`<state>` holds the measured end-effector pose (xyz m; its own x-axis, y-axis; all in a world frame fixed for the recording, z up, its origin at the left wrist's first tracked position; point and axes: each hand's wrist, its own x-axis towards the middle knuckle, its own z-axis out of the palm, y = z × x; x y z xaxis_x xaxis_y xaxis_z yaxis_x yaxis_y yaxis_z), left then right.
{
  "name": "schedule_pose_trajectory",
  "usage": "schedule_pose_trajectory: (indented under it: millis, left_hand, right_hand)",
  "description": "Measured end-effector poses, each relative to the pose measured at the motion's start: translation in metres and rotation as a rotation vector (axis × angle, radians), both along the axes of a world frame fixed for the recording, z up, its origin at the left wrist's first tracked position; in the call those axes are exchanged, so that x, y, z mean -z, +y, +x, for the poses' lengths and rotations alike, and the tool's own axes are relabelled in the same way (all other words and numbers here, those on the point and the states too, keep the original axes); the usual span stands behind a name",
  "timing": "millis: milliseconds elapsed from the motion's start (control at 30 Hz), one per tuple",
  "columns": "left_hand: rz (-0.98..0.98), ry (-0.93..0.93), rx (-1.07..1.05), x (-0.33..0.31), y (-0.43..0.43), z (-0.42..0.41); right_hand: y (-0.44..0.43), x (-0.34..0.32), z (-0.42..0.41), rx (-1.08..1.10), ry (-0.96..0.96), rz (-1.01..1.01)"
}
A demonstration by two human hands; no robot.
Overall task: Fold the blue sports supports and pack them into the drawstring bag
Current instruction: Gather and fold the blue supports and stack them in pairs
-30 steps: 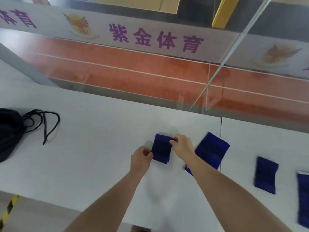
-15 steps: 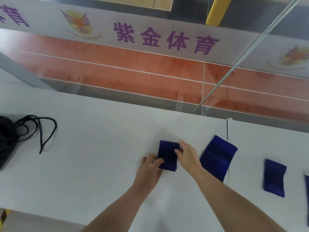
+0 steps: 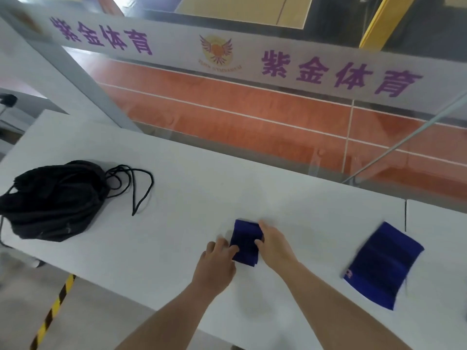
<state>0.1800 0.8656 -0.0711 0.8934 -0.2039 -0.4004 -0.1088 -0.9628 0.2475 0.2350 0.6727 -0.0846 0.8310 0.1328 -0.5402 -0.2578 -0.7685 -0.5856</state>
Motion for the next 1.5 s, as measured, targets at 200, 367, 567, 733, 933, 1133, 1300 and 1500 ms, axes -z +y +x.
schedule_pose_trajectory:
  millis: [200,367,567,733,933,1133,1300,1500]
  left_hand:
    - [-0.009,-0.163,0.160,-0.028,-0.015,0.015]
    - [-0.046,-0.212,0.381,-0.058,-0.092,0.044]
    - [-0.063,-0.142,0.542,-0.091,-0.234,0.054]
    - [0.107,-0.107,0.835,-0.109,-0.361,0.015]
    - [0.310,0.002,0.886,-0.133,-0.480,-0.038]
    - [0.087,-0.041,0.806,-0.179,-0.572,-0.086]
    - [0.011,0.015,0.880,-0.178,-0.636,-0.127]
    - [-0.054,0.061,1.031,-0.191,-0.740,-0.187]
  right_hand:
    - [-0.031,-0.045,-0.009,-0.030,0.008,-0.143]
    - [-0.117,-0.096,-0.029,0.115,-0.019,-0.281]
    - [-0.261,-0.127,-0.087,0.346,0.037,-0.377]
    - [-0.386,-0.132,-0.158,0.441,0.098,-0.399]
    - [-0.503,-0.142,-0.232,0.491,0.142,-0.393]
    - [-0.579,-0.182,-0.295,0.651,0.104,-0.383]
    - [-0.616,-0.202,-0.373,0.845,0.100,-0.403]
    - [-0.692,-0.213,-0.465,1.032,0.098,-0.440]
